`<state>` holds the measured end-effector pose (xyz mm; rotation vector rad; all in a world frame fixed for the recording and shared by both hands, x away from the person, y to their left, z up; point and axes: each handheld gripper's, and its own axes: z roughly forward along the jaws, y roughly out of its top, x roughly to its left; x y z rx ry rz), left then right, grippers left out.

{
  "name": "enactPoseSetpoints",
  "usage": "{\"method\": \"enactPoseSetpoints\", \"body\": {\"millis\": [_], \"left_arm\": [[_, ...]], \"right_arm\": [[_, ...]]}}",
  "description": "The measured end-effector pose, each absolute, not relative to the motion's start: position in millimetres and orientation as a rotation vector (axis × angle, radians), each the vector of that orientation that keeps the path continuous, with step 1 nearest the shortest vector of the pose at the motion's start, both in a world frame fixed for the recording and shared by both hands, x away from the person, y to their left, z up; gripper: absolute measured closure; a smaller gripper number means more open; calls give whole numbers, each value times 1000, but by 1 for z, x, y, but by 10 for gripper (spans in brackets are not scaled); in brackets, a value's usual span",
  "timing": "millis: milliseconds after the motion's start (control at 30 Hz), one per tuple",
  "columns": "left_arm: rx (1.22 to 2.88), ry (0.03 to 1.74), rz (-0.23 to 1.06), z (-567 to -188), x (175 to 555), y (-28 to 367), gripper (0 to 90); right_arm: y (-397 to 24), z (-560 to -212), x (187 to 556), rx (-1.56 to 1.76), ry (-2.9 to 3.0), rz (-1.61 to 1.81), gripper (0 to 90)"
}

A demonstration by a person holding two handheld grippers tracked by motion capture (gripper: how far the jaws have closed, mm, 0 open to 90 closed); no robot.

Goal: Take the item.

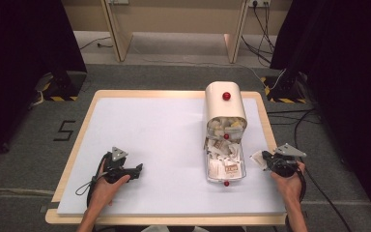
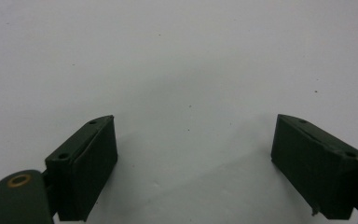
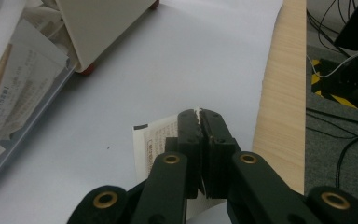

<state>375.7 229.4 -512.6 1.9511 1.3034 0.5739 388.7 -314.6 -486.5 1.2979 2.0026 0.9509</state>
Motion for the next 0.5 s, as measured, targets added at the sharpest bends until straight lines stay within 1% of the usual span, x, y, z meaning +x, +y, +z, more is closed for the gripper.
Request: {"method": "enactPoseSetpoints", "body": {"millis": [500], "left_arm": [[1951, 1304, 575, -513, 376, 229, 134]], "right_arm": [[-317, -491, 392, 1296, 1983, 915, 876]]}}
